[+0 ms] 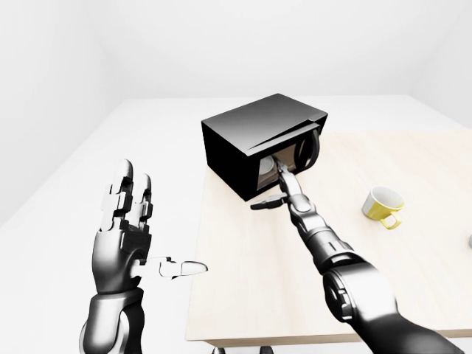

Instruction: Close the microwave.

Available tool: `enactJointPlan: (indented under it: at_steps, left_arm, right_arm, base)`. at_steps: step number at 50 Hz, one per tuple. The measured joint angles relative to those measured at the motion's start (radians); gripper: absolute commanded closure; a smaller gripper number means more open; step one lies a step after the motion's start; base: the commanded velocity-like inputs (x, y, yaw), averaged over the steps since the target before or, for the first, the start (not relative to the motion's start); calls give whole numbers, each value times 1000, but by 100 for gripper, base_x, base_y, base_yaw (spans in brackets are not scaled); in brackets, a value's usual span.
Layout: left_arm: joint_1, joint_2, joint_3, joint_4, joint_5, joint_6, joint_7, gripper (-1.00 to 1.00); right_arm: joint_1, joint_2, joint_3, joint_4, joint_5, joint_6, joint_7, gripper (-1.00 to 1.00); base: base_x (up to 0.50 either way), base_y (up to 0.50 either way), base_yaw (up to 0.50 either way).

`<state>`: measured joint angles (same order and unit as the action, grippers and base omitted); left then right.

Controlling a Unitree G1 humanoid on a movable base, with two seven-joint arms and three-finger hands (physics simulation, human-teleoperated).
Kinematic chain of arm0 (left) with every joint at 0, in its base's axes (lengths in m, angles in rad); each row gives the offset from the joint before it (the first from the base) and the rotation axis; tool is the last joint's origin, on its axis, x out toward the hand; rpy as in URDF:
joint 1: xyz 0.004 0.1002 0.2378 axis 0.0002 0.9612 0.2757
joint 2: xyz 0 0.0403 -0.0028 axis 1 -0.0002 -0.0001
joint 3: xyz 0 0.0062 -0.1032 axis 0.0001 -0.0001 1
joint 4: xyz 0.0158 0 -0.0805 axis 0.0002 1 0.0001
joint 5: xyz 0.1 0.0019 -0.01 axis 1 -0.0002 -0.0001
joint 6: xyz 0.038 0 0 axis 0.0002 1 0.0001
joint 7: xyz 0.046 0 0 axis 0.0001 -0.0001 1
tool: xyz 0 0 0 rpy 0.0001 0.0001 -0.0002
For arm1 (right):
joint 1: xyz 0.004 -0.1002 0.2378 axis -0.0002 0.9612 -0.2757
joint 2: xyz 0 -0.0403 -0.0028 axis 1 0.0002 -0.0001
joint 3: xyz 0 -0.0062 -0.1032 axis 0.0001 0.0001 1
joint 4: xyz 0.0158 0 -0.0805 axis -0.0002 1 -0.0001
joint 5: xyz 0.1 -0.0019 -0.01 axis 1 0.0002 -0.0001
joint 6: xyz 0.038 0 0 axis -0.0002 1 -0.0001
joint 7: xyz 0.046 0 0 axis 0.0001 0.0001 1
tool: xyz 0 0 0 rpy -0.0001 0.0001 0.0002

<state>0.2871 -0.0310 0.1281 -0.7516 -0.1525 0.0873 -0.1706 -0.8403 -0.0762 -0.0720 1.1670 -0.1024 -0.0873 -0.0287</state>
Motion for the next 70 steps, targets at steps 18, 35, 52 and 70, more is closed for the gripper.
enactJointPlan:
  at_steps: [18, 35, 52, 70]
  left_arm:
    - [5, -1, -7, 2, 3, 0, -1, -100]
    - [8, 1, -13, 6, 5, 0, 2, -100]
    - [3, 1, -4, -1, -1, 0, 2, -100]
    - [1, 0, 3, 0, -4, 0, -3, -100]
  right_arm:
    - [-91, 16, -42, 117, -57, 0, -7, -100]
    - [-92, 28, -95, 117, -119, 0, -11, -100]
    - [-52, 27, -45, 45, -112, 0, -32, -100]
    - [397, 46, 57, -708, -145, 32, -53, -100]
  base:
    - [0, 0, 0]
    - [1, 0, 0]
    - [0, 0, 0]
    - [0, 0, 0]
